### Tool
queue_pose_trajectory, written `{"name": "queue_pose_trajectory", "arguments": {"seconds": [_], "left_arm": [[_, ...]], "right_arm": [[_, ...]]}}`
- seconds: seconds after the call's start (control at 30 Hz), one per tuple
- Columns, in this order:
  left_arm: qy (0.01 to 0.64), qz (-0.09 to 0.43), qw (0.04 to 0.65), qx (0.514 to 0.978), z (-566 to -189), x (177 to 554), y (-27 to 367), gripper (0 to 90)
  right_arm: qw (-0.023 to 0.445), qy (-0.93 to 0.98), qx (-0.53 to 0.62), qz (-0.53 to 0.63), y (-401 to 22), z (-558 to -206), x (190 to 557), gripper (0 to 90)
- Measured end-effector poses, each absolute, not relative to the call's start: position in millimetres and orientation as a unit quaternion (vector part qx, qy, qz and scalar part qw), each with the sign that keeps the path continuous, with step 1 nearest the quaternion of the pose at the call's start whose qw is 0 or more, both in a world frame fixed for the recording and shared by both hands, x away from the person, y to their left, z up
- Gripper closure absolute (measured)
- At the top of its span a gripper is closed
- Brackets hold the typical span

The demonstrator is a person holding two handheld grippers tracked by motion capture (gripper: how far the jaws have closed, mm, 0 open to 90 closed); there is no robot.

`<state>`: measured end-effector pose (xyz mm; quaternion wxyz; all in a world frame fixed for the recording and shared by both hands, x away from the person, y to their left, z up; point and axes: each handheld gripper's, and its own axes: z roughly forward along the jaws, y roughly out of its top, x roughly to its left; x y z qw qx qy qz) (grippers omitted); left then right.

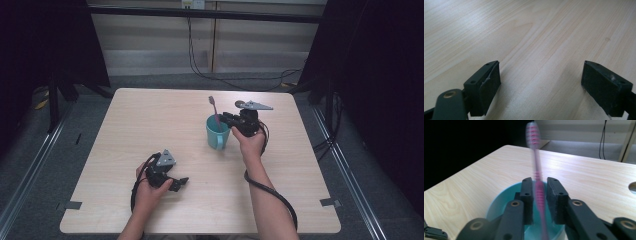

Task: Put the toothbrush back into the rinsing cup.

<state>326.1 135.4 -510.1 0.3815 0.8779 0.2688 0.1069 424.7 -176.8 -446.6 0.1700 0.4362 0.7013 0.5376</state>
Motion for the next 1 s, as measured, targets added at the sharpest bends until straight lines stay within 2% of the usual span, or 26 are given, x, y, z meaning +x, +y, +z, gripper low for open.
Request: {"name": "queue_pose_trajectory", "arguments": {"seconds": [0.07,0.13,0.2,0.5,1.0], "left_arm": [[0.267,0.109,0.38,0.879,-510,326,136,15.5],[0.268,0.109,0.38,0.879,-510,326,136,15.5],[0.268,0.109,0.381,0.878,-510,326,136,15.5],[0.268,0.109,0.381,0.878,-510,326,136,15.5],[0.268,0.109,0.381,0.878,-510,326,136,15.5]], "right_arm": [[0.171,0.703,0.436,0.535,-177,-446,425,70.1],[0.17,0.704,0.438,0.533,-177,-445,424,63.5],[0.169,0.703,0.438,0.534,-177,-445,424,62.2],[0.171,0.718,0.427,0.523,-176,-435,419,46.5],[0.161,0.741,0.422,0.497,-173,-423,415,35.6]]}}
